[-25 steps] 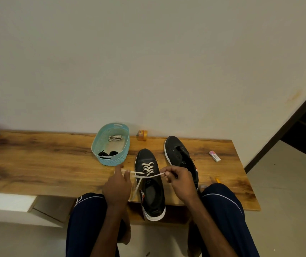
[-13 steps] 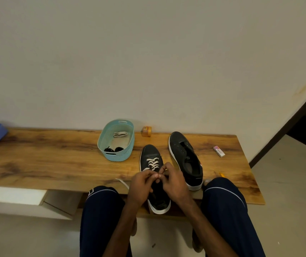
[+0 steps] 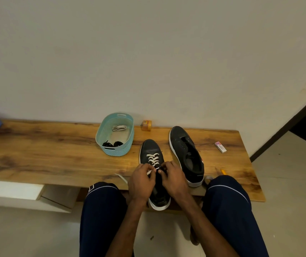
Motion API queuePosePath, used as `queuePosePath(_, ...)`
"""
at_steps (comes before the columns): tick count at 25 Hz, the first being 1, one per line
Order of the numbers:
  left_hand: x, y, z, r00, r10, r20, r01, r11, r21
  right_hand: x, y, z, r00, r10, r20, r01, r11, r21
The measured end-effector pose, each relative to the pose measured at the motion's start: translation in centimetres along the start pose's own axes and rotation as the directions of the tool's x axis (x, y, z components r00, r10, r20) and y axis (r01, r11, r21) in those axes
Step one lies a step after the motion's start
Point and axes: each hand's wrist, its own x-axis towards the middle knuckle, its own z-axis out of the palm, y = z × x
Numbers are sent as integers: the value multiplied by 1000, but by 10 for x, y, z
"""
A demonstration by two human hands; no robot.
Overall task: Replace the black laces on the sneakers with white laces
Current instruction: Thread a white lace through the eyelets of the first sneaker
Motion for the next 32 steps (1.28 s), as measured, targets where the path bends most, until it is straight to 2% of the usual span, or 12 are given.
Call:
queuePosePath(3,4,3,6,1000,-9,0,9,1000,24,1,5,0,1000,-2,-14,2,1000,-6)
queuePosePath(8,7,9,17,1000,8,27,-8,1000,19,6,15,-3,1000,10,-1,-10,996,87)
queuePosePath(14,7,10,22,999,-22,-39,22,1000,2,4,17,3,999,7,-46,-1,991,133)
queuePosePath(19,8,10,25,1000,16,-4,-16,995,102,0,14,4,999,8,-45,-1,987,158)
queuePosePath(21,9,8,26,998,54,15,-55,994,100,0,17,6,998,54,-38,-42,962,269)
queuePosePath(24,10,6,24,994,103,23,-105,988,114,7,19,3,972,228,62,-222,793,568)
queuePosePath(26,8,5,22,990,133,38,-138,977,163,16,12,-1,947,294,128,-308,726,615)
queuePosePath(28,6,0,19,995,84,49,-92,974,206,24,3,-11,934,337,115,-322,661,678)
queuePosePath(29,6,-5,18,999,19,50,-30,974,222,27,1,-20,927,362,95,-296,554,778)
queuePosePath(31,5,-12,17,990,-127,58,114,974,197,31,9,-47,937,341,71,-134,167,977)
queuePosePath(32,4,-14,19,980,-183,75,171,975,141,29,17,-59,947,319,46,-57,26,998)
